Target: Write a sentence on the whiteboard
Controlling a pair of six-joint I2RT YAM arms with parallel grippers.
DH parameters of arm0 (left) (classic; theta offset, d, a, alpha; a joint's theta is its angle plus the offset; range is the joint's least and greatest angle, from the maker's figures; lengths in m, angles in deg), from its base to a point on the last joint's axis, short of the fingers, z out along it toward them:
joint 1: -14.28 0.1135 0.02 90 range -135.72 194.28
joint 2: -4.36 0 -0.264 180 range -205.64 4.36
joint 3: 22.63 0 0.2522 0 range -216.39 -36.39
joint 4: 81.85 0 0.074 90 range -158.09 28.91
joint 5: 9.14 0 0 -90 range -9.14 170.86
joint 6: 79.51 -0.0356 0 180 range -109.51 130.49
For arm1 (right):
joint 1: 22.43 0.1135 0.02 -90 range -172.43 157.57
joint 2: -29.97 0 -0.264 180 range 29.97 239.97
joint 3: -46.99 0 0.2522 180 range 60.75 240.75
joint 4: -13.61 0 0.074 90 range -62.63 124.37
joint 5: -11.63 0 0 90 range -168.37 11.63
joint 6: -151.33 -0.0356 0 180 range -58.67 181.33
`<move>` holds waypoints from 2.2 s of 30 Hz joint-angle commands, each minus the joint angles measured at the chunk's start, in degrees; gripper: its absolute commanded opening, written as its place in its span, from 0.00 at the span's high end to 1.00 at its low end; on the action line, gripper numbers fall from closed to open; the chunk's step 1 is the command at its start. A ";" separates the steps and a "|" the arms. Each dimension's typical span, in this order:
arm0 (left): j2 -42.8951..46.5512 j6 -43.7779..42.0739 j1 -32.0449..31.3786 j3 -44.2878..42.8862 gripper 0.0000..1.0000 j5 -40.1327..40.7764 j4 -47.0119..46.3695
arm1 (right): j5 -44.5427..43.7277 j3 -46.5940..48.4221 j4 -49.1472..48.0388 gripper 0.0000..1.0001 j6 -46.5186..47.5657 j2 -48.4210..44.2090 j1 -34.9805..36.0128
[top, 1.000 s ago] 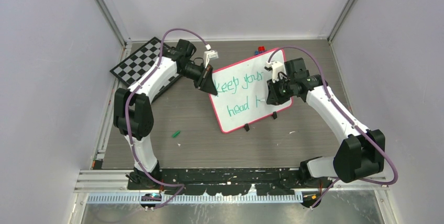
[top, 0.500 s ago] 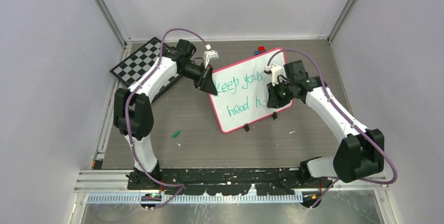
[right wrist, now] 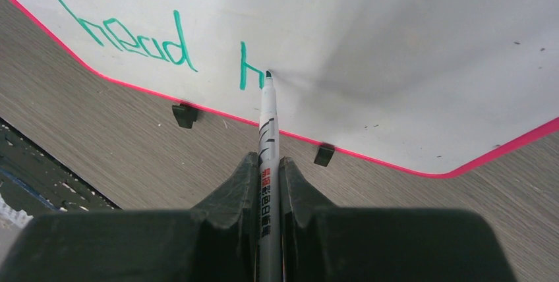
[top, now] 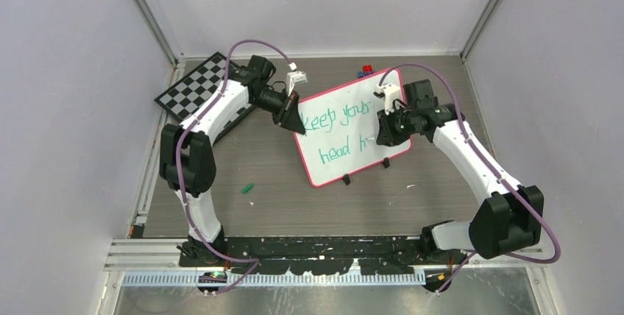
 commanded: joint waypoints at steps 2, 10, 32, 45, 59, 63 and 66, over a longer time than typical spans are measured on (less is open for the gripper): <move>-0.44 -3.67 -1.17 -0.08 1.00 3.66 1.48 | -1.96 2.02 -1.34 1.00 1.49 0.35 -0.40; -0.57 -3.76 -1.19 -0.13 1.00 3.90 1.46 | -2.56 0.95 -2.22 1.00 1.59 1.39 -0.34; -0.58 -3.57 -1.17 -0.50 1.00 3.52 1.55 | 0.71 2.26 1.66 1.00 1.85 -2.21 -0.35; -0.19 -3.51 -1.17 -0.24 1.00 3.63 1.64 | -0.51 5.01 0.24 1.00 0.84 -0.17 -0.37; -0.71 -3.27 -1.19 -0.41 1.00 4.13 1.38 | -2.43 3.97 0.54 1.00 1.65 0.74 -0.38; -0.64 -3.25 -1.18 -0.33 1.00 4.12 1.38 | 0.06 4.71 2.38 1.00 1.64 -1.37 -0.35; -0.53 -3.19 -1.17 -0.24 1.00 4.04 1.29 | 1.16 4.89 3.84 1.00 1.15 -2.42 -0.43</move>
